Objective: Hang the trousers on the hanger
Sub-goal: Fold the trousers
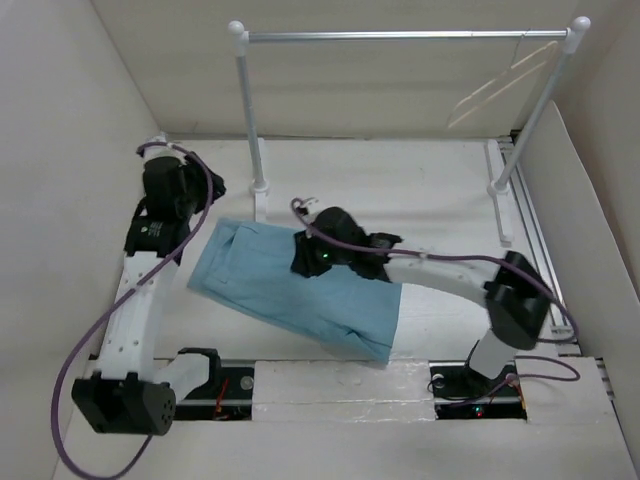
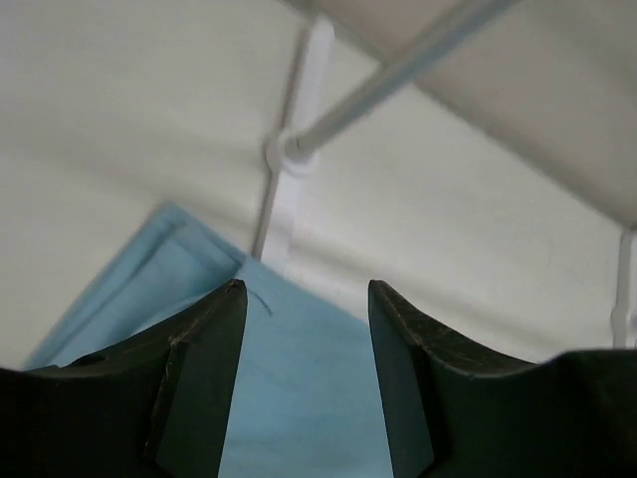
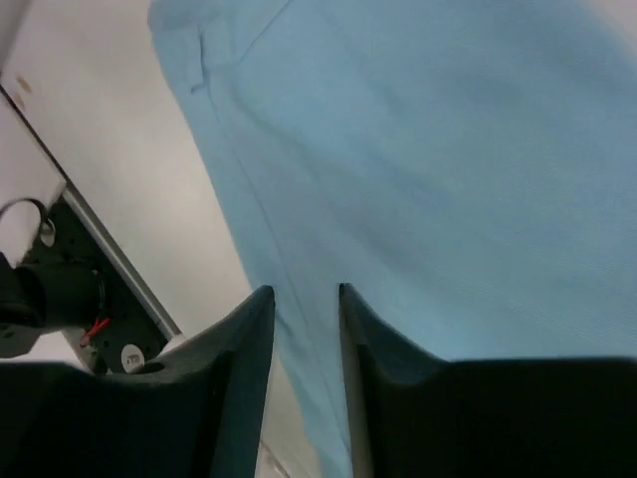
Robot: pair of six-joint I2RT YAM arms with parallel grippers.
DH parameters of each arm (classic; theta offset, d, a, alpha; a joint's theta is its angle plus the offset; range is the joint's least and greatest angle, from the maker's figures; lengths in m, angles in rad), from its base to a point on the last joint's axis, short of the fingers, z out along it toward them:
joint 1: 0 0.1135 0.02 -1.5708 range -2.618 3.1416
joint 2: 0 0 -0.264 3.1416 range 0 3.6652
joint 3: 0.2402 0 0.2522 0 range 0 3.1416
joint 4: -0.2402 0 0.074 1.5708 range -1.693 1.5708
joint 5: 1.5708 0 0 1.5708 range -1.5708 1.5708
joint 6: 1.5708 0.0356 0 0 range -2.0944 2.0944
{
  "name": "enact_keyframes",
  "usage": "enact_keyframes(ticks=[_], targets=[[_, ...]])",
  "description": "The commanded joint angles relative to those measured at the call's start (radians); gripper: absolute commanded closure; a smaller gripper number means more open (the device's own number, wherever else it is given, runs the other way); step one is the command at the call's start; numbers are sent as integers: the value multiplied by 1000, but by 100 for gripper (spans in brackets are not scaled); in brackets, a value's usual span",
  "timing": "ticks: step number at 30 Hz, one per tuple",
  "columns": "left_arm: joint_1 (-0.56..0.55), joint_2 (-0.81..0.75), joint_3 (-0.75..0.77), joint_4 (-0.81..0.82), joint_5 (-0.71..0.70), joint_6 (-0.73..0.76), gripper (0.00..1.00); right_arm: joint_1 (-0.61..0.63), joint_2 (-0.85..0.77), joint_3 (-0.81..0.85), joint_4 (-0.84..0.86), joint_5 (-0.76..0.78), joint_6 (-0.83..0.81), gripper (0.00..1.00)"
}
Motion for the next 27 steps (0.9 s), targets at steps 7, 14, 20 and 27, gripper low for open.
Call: enact_keyframes(ticks=[7, 14, 20, 27], targets=[[-268, 430, -183, 207, 280, -16, 53, -79, -526, -492, -55, 7, -3, 100], [-63, 520, -321, 272, 260, -99, 54, -46, -698, -747, -88, 10, 80, 100], [185, 489, -484, 266, 247, -147, 55, -37, -813, -859, -158, 26, 107, 100], [235, 336, -524, 264, 291, -159, 54, -75, -822, -826, -276, 12, 34, 100]])
